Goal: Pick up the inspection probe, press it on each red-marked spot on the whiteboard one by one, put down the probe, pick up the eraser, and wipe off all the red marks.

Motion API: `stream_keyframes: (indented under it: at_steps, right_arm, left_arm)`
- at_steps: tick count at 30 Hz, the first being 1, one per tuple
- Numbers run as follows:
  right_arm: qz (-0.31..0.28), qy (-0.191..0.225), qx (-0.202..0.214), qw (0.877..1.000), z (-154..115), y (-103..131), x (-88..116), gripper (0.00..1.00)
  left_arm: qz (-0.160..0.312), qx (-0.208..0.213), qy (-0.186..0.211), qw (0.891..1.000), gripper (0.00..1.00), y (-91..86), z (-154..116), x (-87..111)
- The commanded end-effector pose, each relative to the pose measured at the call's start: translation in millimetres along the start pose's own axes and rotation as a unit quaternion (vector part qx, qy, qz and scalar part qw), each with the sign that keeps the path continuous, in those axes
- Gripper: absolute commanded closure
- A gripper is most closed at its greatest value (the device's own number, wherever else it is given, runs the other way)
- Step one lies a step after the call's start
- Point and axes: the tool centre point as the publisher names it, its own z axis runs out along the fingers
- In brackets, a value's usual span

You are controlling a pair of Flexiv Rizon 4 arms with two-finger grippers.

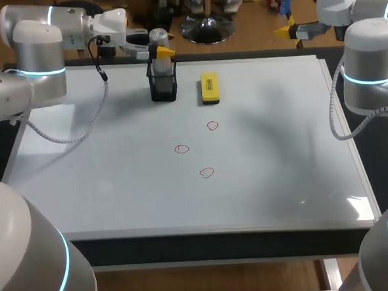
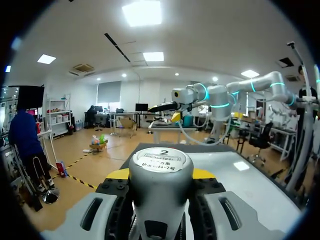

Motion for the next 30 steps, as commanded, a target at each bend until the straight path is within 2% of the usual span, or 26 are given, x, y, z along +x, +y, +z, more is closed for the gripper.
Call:
stream_keyframes:
  at_steps: [1, 14, 23, 30]
  right_arm:
    - [0.000, 0.000, 0.000, 1.000, 0.1, -0.2, -0.4, 0.00]
    - [0.000, 0.000, 0.000, 1.000, 0.1, -0.2, -0.4, 0.00]
    - [0.000, 0.000, 0.000, 1.000, 0.1, -0.2, -0.4, 0.00]
    - [0.000, 0.000, 0.000, 1.000, 0.1, -0.2, -0.4, 0.00]
  left_arm:
    - [0.003, -0.001, 0.007, 1.000, 1.00, -10.6, -0.9, -1.8]
    - [0.021, -0.002, 0.016, 1.000, 1.00, -46.7, -5.9, -6.0]
    - [0.011, 0.001, 0.021, 1.000, 1.00, -71.8, -13.0, -6.5]
    - [0.008, -0.014, 0.028, 0.999, 1.00, -91.9, -17.0, -1.9]
